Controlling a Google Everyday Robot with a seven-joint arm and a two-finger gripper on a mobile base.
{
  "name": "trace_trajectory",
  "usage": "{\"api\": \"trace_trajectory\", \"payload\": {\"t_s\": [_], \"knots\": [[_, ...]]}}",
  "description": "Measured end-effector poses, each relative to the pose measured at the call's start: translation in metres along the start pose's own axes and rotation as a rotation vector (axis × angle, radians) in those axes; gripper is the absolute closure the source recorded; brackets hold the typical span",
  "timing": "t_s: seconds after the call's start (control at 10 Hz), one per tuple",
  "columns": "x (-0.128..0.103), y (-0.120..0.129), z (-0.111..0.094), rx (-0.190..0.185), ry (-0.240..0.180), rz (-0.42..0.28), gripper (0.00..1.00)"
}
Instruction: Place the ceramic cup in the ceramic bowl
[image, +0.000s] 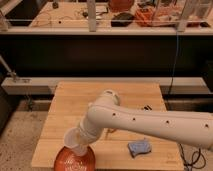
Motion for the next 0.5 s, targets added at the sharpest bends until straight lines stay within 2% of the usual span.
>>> {"api": "trace_trajectory", "payload": {"t_s": [0.5], "knots": [[-0.004, -0.011, 0.028, -0.011, -0.012, -0.019, 1.0]]}}
